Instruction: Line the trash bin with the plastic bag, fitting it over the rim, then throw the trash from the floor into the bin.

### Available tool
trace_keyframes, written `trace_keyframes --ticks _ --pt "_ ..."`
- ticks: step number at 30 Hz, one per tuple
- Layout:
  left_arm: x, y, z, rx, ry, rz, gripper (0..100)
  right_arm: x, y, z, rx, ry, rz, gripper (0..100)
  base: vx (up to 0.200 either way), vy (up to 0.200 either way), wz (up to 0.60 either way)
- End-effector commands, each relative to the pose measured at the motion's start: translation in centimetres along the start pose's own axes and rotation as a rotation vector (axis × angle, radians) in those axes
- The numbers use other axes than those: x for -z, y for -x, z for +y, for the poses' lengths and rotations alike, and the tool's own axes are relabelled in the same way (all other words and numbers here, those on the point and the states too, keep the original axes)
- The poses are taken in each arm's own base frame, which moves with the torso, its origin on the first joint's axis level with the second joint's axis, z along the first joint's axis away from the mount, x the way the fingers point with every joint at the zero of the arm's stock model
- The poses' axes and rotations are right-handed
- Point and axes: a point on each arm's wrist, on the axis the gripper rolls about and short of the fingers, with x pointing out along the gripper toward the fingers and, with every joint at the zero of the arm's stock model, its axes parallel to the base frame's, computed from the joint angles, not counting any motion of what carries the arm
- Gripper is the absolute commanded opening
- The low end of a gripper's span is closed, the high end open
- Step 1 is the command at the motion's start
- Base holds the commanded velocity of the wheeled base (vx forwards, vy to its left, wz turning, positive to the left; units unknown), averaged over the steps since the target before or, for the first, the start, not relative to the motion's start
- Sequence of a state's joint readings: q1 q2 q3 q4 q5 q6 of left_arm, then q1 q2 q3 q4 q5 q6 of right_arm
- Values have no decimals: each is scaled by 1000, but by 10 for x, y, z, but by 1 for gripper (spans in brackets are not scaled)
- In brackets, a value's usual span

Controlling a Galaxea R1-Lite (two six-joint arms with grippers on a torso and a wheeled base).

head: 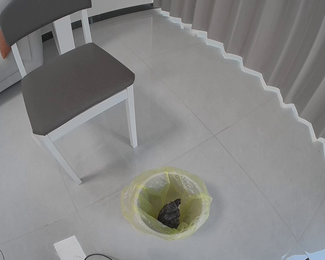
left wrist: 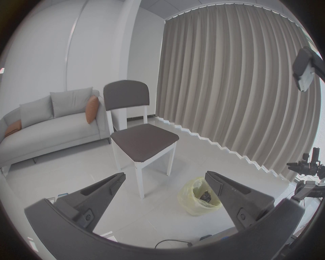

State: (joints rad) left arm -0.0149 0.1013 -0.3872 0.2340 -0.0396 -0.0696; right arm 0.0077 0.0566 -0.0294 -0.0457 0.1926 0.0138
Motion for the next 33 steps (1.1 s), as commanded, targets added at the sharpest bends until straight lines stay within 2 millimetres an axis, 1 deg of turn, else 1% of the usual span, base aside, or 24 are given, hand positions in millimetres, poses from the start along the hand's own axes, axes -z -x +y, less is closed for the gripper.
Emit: trace_keyframes --ticks 1,4,5,6,8,10,11,13,16,19,21,24,28,33 --pt "11 13 0 -58 -18 -65 100 6 3 0 44 47 -39 100 0 0 0" --pt "26 5 2 -79 -72 -8 100 6 3 0 44 48 -39 100 0 0 0" --pt "28 4 3 -84 -79 -1 100 6 3 0 44 49 -40 100 0 0 0" --pt "41 -2 5 -119 -116 41 100 6 3 0 50 46 -40 100 0 0 0" --pt "56 -9 7 -141 -126 72 100 6 3 -1 68 36 -39 100 0 0 0" --pt "69 -15 8 -147 -130 77 100 6 3 -1 94 35 -39 100 0 0 0" --pt "77 -21 9 -147 -124 31 100 6 3 -2 116 34 -36 100 0 0 0" --pt "74 -22 8 -139 -127 -27 100 6 3 -2 124 36 -38 100 0 0 0" --pt "76 -22 9 -142 -129 13 100 6 3 -2 125 40 -37 100 0 0 0" --pt "77 -22 8 -124 -90 23 100 6 3 -2 124 39 -34 100 0 0 0" --pt "82 -23 8 -98 -59 48 100 6 3 -2 123 31 -36 100 0 0 0" --pt "83 -23 8 -80 -86 50 100 6 3 -2 120 31 -36 100 0 0 0" --pt "83 -23 8 -77 -82 51 100 6 3 -2 105 27 -35 100 0 0 0" --pt "83 -23 8 -77 -80 51 100 6 3 0 28 -9 -35 100 0 0 0"
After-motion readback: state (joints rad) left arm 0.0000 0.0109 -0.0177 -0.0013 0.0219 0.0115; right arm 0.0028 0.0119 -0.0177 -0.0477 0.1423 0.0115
